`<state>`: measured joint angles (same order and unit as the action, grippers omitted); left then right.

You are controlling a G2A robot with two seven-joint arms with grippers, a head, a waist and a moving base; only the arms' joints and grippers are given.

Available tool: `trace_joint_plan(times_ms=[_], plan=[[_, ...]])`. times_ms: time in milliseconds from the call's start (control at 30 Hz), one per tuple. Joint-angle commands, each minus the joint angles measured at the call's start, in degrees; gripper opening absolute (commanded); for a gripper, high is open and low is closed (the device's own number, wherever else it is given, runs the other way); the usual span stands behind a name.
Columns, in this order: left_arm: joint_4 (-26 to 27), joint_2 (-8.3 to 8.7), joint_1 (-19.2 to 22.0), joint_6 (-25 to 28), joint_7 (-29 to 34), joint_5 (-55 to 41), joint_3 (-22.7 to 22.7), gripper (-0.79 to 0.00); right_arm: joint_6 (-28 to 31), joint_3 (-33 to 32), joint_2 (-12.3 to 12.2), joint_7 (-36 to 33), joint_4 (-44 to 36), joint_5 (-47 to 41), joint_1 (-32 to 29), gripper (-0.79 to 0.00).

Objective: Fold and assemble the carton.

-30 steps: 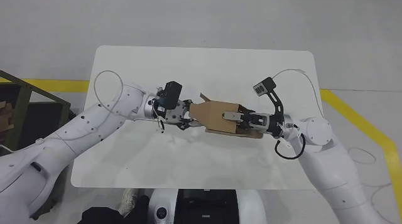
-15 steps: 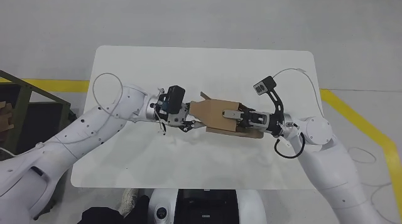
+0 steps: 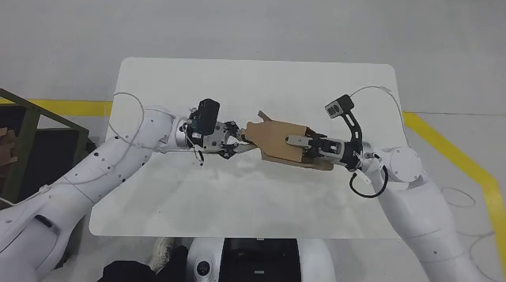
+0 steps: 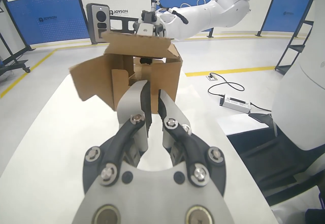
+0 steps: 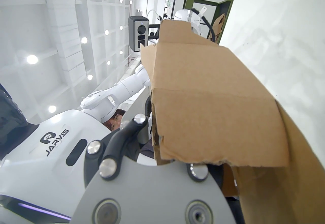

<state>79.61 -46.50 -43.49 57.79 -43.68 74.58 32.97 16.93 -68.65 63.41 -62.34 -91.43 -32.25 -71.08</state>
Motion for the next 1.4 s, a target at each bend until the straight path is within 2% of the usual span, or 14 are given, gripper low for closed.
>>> trace_joint_plan(times_ms=[0, 100, 200, 267, 300, 367, 400, 767, 1100, 1367], plan=[[-0.62, 0.13, -0.6, 0.21, -0.21, -0.55, 0.9, -0.64, 0.05, -0.24, -0.05, -0.12, -0.04, -0.17, -0.16, -0.785], [-1.89, 0.21, -1.36, 0.09, -0.29, -2.1, 2.3, -0.646, 0.25, -0.49, -0.11, -0.45, -0.15, -0.54, -0.42, -0.785], [-2.95, 0.2, -2.0, -0.52, 0.02, -3.67, 3.64, -0.616, 0.14, -0.51, -0.15, -1.35, -0.22, -1.18, -0.6, -0.785], [-3.58, 0.13, -2.29, -0.9, 0.63, -4.87, 4.48, -0.539, 0.08, -0.38, -0.17, -1.98, -0.31, -1.31, -0.67, -0.785], [-3.82, 0.08, -2.41, -1.03, 1.07, -5.46, 4.85, -0.449, 0.04, -0.24, -0.17, -2.32, -0.37, -1.34, -0.7, -0.785], [-4.2, -0.07, -2.57, -0.93, 2.13, -6.94, 5.46, -0.123, 0.04, 0.07, -0.16, -2.83, -0.55, -1.26, -0.68, -0.785], [-4.22, -0.17, -2.58, -0.91, 2.83, -7.48, 5.71, 0.0, -0.01, 0.28, -0.16, -3.12, -0.64, -1.14, -0.67, -0.785], [-4.52, -1.59, -2.49, -1.03, 8.54, -12.66, 7.8, 0.0, -0.62, 2.58, -0.02, -4.67, -1.51, 0.73, 0.15, -0.785], [-7.09, -2.96, -2.4, -0.08, 11.82, -17.58, 9.54, 0.0, -1.16, 3.84, 0.03, -5.34, -2.05, 1.56, 0.73, -0.785], [-5.04, -4.03, -2.62, -0.31, 17.35, -16.77, 9.45, 0.0, -1.48, 4.63, 0.09, -5.5, -2.42, 1.41, 1.09, -0.785]])
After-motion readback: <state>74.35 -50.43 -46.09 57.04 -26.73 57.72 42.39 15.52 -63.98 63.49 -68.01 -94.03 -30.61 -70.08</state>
